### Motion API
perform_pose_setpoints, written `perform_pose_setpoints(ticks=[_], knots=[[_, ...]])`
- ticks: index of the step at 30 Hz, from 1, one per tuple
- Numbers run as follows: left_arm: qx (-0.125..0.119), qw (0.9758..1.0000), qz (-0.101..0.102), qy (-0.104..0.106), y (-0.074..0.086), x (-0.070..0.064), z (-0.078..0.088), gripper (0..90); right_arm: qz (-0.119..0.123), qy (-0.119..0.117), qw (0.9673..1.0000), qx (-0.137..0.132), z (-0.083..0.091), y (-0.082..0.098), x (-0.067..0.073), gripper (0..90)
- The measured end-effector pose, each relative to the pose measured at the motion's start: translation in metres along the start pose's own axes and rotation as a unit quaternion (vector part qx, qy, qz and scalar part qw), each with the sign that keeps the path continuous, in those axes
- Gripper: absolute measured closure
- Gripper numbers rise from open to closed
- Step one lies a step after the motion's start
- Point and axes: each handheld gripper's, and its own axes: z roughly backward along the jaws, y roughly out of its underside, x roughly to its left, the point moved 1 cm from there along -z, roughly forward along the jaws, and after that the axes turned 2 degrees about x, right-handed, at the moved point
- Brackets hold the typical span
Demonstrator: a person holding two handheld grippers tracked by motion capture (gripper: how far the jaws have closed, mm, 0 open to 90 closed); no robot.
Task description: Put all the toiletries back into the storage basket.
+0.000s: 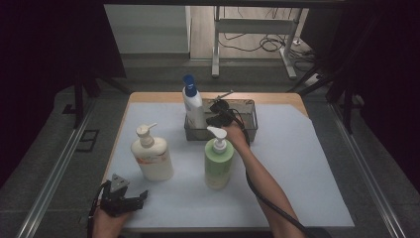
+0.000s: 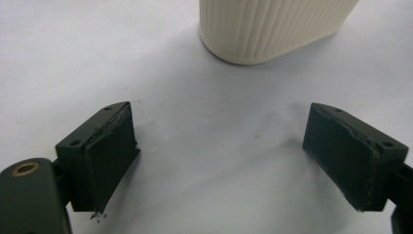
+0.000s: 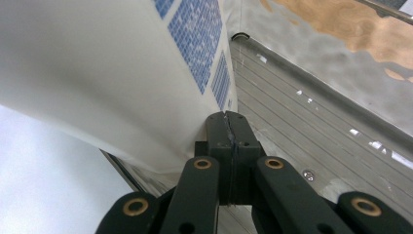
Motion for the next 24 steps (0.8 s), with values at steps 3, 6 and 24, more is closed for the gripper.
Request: perform_pose_setpoints(ticks=[3, 6, 24], knots=[[0.0, 1.0, 0.0, 0.0, 0.0, 0.0, 0.0, 11.7, 0.0, 0.0, 1.0, 0.0, 0.0, 0.0, 0.0, 89.9], [0.0, 1.0, 0.0, -0.001, 0.0, 0.0, 0.0, 11.8, 0.0, -0.004, 1.0, 0.0, 0.0, 0.0, 0.0, 89.9], [0.0, 1.0, 0.0, 0.0, 0.0, 0.0, 0.0, 11.7, 0.023, -0.026, 0.9994, 0.004, -0.008, -0.001, 0.009, 89.4]])
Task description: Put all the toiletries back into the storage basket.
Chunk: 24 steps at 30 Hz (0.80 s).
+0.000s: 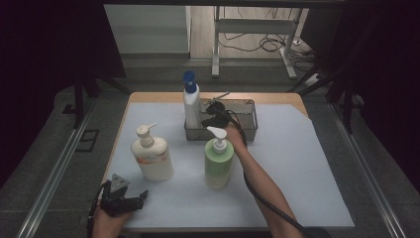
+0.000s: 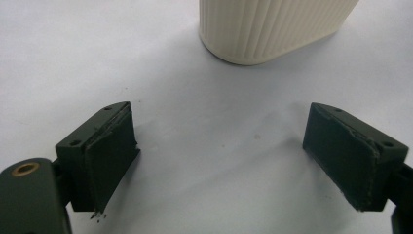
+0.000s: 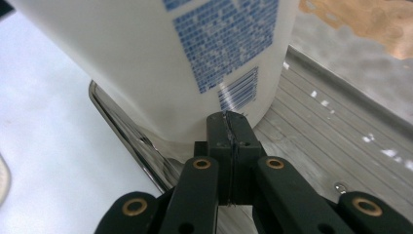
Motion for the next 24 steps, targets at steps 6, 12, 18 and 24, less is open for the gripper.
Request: perform_pose_setpoints(ticks=[6, 12, 18, 24], knots=[[0.0, 1.0, 0.0, 0.0, 0.0, 0.0, 0.0, 11.7, -0.003, 0.005, 1.0, -0.002, 0.0, -0.001, 0.003, 89.5], [0.0, 1.0, 0.0, 0.0, 0.0, 0.0, 0.0, 11.7, 0.002, 0.011, 0.9999, -0.001, 0.0, 0.001, 0.002, 85.0], [0.0, 1.0, 0.0, 0.0, 0.0, 0.0, 0.0, 11.8, 0.015, 0.007, 0.9998, -0.006, 0.007, 0.002, 0.003, 80.1], [0.0, 1.0, 0.0, 0.0, 0.0, 0.0, 0.0, 11.8, 0.023, 0.007, 0.9995, -0.021, 0.02, 0.003, 0.003, 71.3]])
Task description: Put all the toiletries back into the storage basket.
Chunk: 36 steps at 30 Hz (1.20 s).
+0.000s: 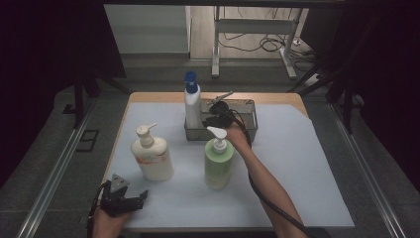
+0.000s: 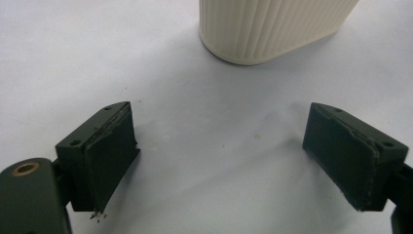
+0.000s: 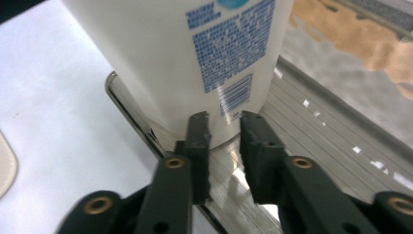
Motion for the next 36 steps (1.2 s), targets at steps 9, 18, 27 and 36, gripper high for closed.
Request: perform_pose_setpoints(ticks=[9, 18, 27, 36], knots=[[0.0, 1.0, 0.0, 0.0, 0.0, 0.0, 0.0, 11.8, 0.017, -0.006, 0.9998, -0.011, 0.018, 0.002, 0.004, 47.2], [-0.002, 1.0, 0.0, -0.001, 0.0, 0.0, 0.0, 11.8, 0.033, -0.008, 0.9992, -0.023, 0.035, 0.006, 0.01, 30.3], [-0.002, 1.0, 0.0, -0.001, 0.0, 0.0, 0.0, 11.8, 0.041, -0.001, 0.9987, -0.029, 0.05, 0.014, 0.01, 21.2], [-0.002, 1.0, 0.0, -0.001, 0.0, 0.0, 0.0, 11.8, 0.054, -0.005, 0.9983, -0.024, 0.065, 0.024, 0.006, 14.4]])
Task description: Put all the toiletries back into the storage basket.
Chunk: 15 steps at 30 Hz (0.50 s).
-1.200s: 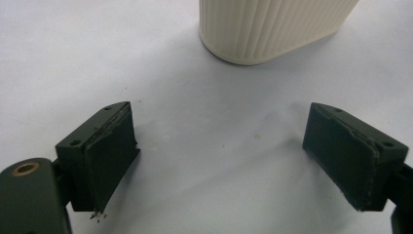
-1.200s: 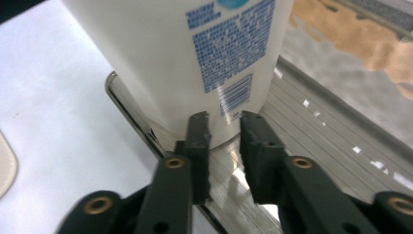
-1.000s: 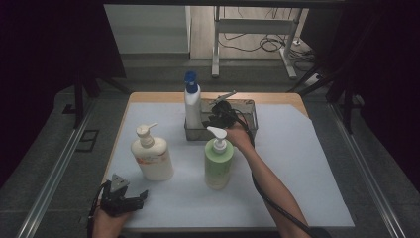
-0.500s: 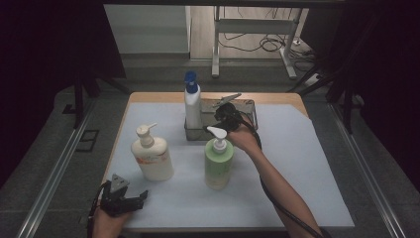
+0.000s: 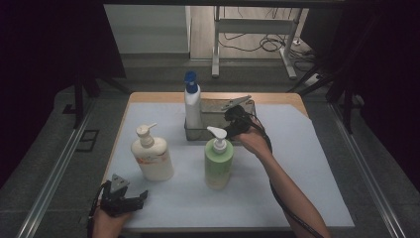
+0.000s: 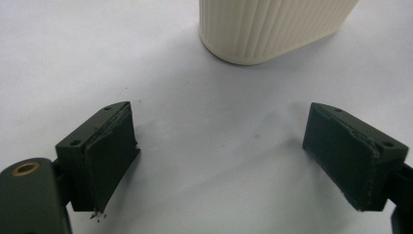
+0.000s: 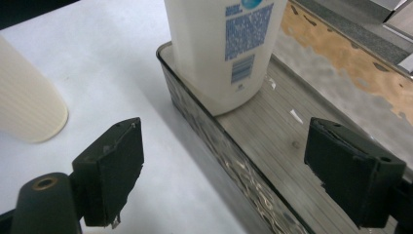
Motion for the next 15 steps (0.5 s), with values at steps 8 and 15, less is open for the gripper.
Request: perform_pose_setpoints(ticks=[8, 15], knots=[[0.0, 1.0, 0.0, -0.001, 0.0, 0.0, 0.0, 11.8, -0.007, -0.01, 0.9999, -0.011, 0.016, 0.013, -0.006, 12.7], [0.0, 1.0, 0.0, -0.001, 0.0, 0.0, 0.0, 11.8, -0.008, -0.01, 0.9997, -0.022, 0.029, 0.022, -0.009, 5.9]])
